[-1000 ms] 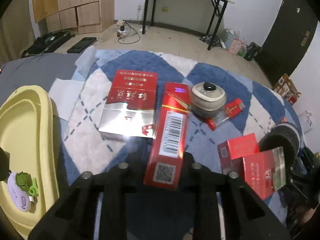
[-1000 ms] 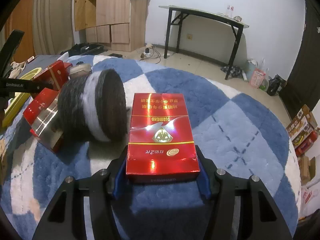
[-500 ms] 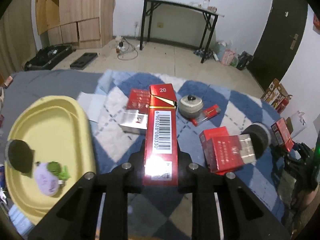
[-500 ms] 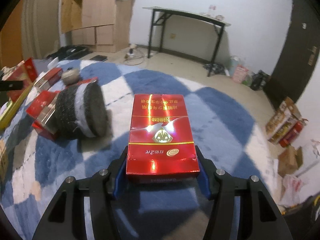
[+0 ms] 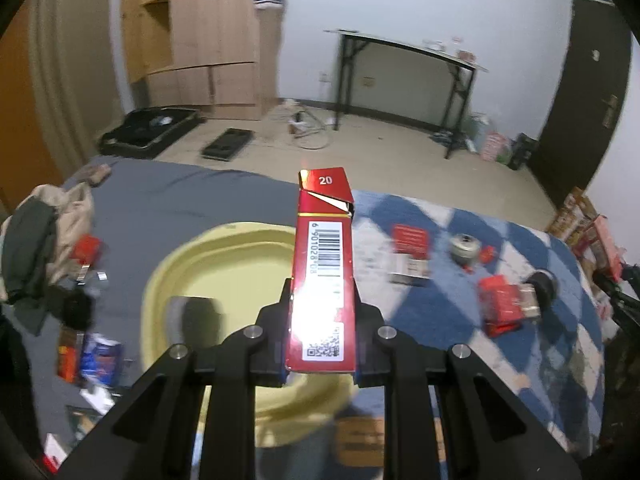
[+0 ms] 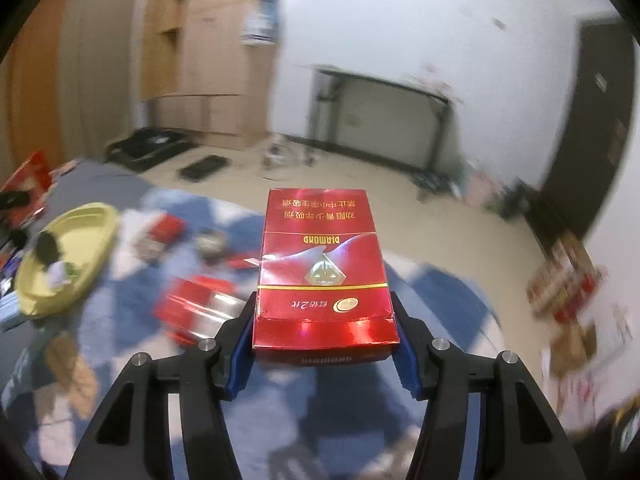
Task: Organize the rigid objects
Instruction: 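Carry both red packs to the yellow basin and release them inside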
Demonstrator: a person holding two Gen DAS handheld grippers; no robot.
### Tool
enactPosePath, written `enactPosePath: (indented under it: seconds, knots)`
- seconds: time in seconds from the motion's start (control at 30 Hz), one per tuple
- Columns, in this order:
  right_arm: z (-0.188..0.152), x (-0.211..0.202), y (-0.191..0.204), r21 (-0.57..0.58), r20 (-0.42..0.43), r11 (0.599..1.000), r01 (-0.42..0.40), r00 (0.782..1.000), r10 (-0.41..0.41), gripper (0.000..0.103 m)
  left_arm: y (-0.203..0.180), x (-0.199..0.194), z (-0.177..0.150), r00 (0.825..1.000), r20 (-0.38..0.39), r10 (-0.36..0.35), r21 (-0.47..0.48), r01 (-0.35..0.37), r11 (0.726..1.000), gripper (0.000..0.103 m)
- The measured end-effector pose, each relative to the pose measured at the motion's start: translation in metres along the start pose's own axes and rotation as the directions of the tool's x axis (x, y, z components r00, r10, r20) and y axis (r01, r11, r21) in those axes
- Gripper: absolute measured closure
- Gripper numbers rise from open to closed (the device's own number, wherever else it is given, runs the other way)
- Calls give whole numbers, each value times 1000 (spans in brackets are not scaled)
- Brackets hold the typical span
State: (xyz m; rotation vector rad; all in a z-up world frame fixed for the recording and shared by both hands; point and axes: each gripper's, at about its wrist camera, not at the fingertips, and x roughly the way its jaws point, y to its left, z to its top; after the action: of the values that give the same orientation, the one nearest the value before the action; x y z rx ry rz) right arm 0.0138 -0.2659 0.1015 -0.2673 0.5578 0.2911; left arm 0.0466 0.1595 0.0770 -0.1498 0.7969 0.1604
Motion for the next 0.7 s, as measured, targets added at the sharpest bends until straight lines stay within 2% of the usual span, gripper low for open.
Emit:
enactPosePath:
  seconds: [0.07, 0.17, 0.27, 0.33, 0.4, 0.53, 0.6, 0.7]
  knots:
    - [19, -7, 39, -36, 21, 996, -79, 997, 80, 46, 30, 4, 1, 1000, -7, 21, -50, -21, 999, 80]
    - [40, -8, 96, -73, 29, 976, -204, 978, 207, 46, 75, 22, -2, 997, -48, 53, -138, -59, 989, 80]
    - [53, 2, 162, -116, -6, 934, -337, 941, 339, 46, 114, 48, -8, 993, -109, 54, -200, -75, 977, 80]
    - [58, 16, 205, -134, -52, 903, -407, 913, 404, 46, 130, 66, -12, 988, -142, 55, -201, -84, 976, 80]
    - [61, 36, 247, -174, -105, 880, -441, 897, 429, 46, 135, 79, -14, 985, -162, 58, -190, -89, 978, 80]
    - [62, 85, 300, -200, -226, 852, -484, 869, 440, 46, 144, 106, -4, 981, -193, 14, -170, -47, 984, 80]
    - [65, 111, 315, -214, -275, 848, -484, 863, 424, 46, 144, 121, 2, 970, -243, -23, -158, -16, 987, 80]
    - [70, 145, 342, -220, -329, 851, -478, 857, 396, 46, 146, 136, 7, 963, -268, -37, -138, 0, 990, 80]
